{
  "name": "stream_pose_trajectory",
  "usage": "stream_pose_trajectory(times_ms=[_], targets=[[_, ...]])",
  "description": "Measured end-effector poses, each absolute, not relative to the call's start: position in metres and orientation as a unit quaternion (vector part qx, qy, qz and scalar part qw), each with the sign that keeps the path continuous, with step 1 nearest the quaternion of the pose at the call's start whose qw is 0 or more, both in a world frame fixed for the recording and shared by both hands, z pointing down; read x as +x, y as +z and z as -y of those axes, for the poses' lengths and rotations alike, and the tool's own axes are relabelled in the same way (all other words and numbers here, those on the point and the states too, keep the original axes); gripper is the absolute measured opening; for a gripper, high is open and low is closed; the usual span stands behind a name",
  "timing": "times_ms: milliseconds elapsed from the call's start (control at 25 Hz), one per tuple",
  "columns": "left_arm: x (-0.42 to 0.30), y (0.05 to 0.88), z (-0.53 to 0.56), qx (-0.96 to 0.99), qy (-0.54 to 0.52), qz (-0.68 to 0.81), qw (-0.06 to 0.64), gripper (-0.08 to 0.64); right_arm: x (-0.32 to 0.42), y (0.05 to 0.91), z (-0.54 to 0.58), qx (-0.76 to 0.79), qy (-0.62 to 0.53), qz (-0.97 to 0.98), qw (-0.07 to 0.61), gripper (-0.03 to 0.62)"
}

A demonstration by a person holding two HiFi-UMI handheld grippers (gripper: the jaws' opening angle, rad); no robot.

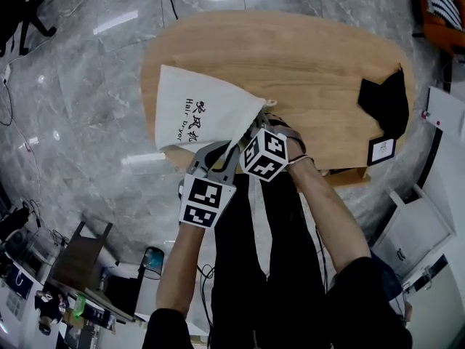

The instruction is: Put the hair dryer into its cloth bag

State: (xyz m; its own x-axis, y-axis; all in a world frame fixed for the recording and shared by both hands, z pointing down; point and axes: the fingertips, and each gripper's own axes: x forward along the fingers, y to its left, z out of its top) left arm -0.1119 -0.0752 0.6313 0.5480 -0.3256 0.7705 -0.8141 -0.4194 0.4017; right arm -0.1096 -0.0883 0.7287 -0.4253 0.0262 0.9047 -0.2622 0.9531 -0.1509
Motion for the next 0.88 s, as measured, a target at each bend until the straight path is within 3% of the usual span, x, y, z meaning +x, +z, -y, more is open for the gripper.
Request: stream_pose_trajectory(times_ms=[560, 720, 880], targets=[[-0.119, 0.634, 0.073, 0.781, 0.307, 0.367, 0.401, 0.037, -0.12, 0.731, 0.089, 0.063, 0.136, 0.85, 0.504, 0.122], [-0.119, 0.633, 0.073, 0.781, 0.308, 0.37, 0.399, 0.037, -0.112, 0.727, 0.085, 0.067, 0.139, 0.853, 0.499, 0.179], [-0.117, 0.633, 0.073, 0.777, 0.315, 0.376, 0.396, 0.037, -0.089, 0.72, 0.082, 0.098, 0.146, 0.851, 0.494, 0.187]])
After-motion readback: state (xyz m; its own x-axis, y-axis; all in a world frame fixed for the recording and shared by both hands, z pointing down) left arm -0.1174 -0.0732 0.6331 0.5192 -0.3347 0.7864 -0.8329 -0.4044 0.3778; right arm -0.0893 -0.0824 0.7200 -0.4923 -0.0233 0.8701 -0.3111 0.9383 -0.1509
